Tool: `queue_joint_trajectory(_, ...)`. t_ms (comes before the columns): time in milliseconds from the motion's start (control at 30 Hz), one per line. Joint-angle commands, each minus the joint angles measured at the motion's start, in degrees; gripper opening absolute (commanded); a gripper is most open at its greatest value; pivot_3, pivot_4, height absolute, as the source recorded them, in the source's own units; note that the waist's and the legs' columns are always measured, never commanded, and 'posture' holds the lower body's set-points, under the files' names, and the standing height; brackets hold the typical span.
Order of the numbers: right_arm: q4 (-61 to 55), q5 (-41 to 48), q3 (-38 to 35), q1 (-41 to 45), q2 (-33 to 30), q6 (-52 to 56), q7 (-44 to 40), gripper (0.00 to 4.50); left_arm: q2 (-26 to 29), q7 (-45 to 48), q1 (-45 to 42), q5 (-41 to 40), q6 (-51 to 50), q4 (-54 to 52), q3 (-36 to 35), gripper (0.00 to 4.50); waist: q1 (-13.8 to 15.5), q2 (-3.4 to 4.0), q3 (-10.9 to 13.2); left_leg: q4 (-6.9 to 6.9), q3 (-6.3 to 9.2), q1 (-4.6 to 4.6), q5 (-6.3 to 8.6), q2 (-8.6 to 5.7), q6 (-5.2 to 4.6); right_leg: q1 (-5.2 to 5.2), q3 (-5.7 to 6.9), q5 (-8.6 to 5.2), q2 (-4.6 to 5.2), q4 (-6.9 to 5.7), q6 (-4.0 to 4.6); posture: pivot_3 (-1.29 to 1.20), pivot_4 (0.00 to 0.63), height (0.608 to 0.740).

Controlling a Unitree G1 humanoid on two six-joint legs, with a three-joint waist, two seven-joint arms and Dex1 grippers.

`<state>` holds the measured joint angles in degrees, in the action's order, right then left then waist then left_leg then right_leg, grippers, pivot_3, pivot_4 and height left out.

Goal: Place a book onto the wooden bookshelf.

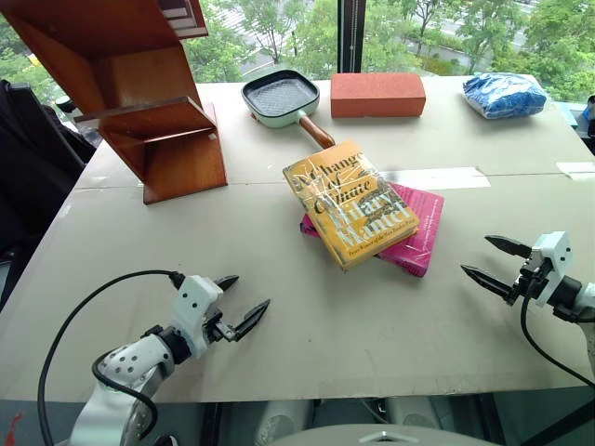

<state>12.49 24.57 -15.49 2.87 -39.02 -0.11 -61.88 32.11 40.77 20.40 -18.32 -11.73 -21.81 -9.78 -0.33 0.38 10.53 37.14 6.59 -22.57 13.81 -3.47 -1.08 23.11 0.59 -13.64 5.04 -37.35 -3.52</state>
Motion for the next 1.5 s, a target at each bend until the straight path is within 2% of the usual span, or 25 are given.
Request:
queue_joint_trajectory(33, -1.8, 0.5, -0.7, 0.4, -0.5, 0.2, 0.2, 4.50, 0.7, 0.3, -0.5, -0.8, 0.4, -0.7, -1.5, 4.41, 0.0, 0.00, 0.0, 0.00, 0.00, 0.00, 0.00, 0.00, 0.00, 0.00, 0.00, 0.00, 0.00, 0.00, 0.00, 0.00, 0.150, 0.740)
queue_joint_trajectory(167, -2.2, 1.9, -1.3, 5.2, 0.4, 5.6, 5.1, 4.50, 3.0, 1.6, -3.5, -0.3, 0.7, 1.5, -2.7, 4.41, -0.1, -0.02, 0.0, 0.00, -0.01, 0.00, 0.00, 0.00, 0.00, 0.02, 0.01, 0.01, 0.00, -0.03, 0.01, 0.00, 0.150, 0.740)
queue_joint_trajectory(333, 0.9, -1.5, 3.7, 18.0, 1.9, 11.5, 10.2, 4.50, 9.4, 8.8, -11.4, -6.6, -4.3, 4.0, -5.1, 4.41, -0.4, -0.16, 0.1, 0.07, -0.20, -0.06, -0.03, 0.08, 0.02, 0.34, -0.12, 0.04, -0.09, -0.42, 0.34, 0.00, 0.150, 0.740)
queue_joint_trajectory(400, 6.8, -5.4, 7.3, 26.1, 3.0, 13.1, 12.6, 4.50, 12.9, 16.2, -14.2, -16.8, -11.2, 3.8, -7.4, 4.41, -0.5, -0.27, 0.2, 0.08, -0.24, -0.04, -0.04, 0.18, 0.03, 0.36, -0.12, 0.09, -0.23, -0.43, 0.36, 0.00, 0.150, 0.740)
queue_joint_trajectory(500, 18.0, -8.8, 10.3, 38.2, 6.8, 13.2, 15.0, 4.50, 16.7, 20.9, -18.9, -17.9, -11.9, 6.0, -7.1, 4.41, -1.0, -0.35, 0.2, 0.09, -0.51, -0.09, -0.06, 0.32, 0.06, 0.51, -0.28, 0.26, -0.42, -0.44, 0.33, 0.00, 0.150, 0.740)
queue_joint_trajectory(567, 23.9, -11.3, 12.3, 43.7, 9.3, 10.8, 15.5, 3.94, 17.7, 21.9, -21.9, -17.7, -11.7, 7.5, -6.8, 4.50, -1.2, -0.35, 0.2, 0.06, -0.55, -0.16, -0.08, 0.34, 0.10, 0.61, -0.32, 0.29, -0.45, -0.43, 0.36, 0.00, 0.150, 0.740)
queue_joint_trajectory(733, 38.5, -16.2, 15.4, 54.8, 15.4, 3.8, 17.0, 1.80, 19.5, 23.0, -26.2, -17.5, -13.1, 8.1, -6.4, 4.50, -1.7, -0.44, 0.3, -0.03, -0.65, -0.27, -0.23, 0.41, 0.40, 0.71, -0.41, 0.29, -0.48, -0.33, 0.35, 0.00, 0.150, 0.740)
queue_joint_trajectory(800, 42.9, -17.7, 16.0, 57.6, 16.8, 1.4, 17.0, 0.66, 20.0, 23.3, -26.5, -17.0, -13.3, 7.9, -6.2, 4.50, -2.0, -0.43, 0.3, -0.10, -0.78, -0.30, -0.23, 0.41, 0.41, 0.79, -0.52, 0.30, -0.46, -0.28, 0.34, 0.00, 0.150, 0.740)
queue_joint_trajectory(867, 46.7, -19.1, 16.5, 60.0, 18.2, -0.6, 16.7, 0.03, 20.3, 23.3, -26.4, -16.6, -13.2, 7.6, -6.2, 4.50, -2.1, -0.43, 0.3, -0.16, -0.84, -0.30, -0.22, 0.41, 0.42, 0.82, -0.58, 0.30, -0.46, -0.23, 0.34, 0.00, 0.150, 0.740)
queue_joint_trajectory(1000, 50.5, -19.8, 16.7, 62.3, 20.4, -2.9, 13.2, 0.03, 20.4, 23.2, -25.3, -16.7, -13.4, 6.6, -6.6, 4.50, -2.1, -0.44, 0.3, -0.23, -0.89, -0.29, -0.22, 0.43, 0.42, 0.92, -0.64, 0.30, -0.47, -0.28, 0.34, 0.00, 0.150, 0.740)
queue_joint_trajectory(1133, 48.8, -19.4, 17.2, 61.8, 22.6, -2.0, 7.3, 0.03, 20.7, 22.8, -24.0, -16.4, -13.6, 5.7, -6.7, 4.50, -2.2, -0.43, 0.3, -0.26, -0.91, -0.24, -0.21, 0.50, 0.41, 0.95, -0.69, 0.31, -0.54, -0.37, 0.35, 0.00, 0.150, 0.740)
queue_joint_trajectory(1400, 38.3, -18.9, 19.3, 56.0, 24.8, 2.6, 2.1, 0.03, 20.5, 22.5, -23.9, -16.3, -14.2, 5.2, -6.0, 4.50, -2.1, -0.43, 0.3, -0.26, -0.92, -0.19, -0.21, 0.52, 0.41, 0.99, -0.75, 0.32, -0.58, -0.53, 0.38, 0.00, 0.150, 0.740)
queue_joint_trajectory(1500, 33.7, -18.7, 19.4, 54.3, 24.5, 5.1, 2.7, 0.03, 20.3, 22.6, -24.3, -16.2, -14.2, 5.5, -5.5, 4.50, -2.1, -0.43, 0.3, -0.25, -0.92, -0.19, -0.22, 0.52, 0.42, 1.00, -0.76, 0.32, -0.58, -0.54, 0.38, 0.00, 0.150, 0.740)
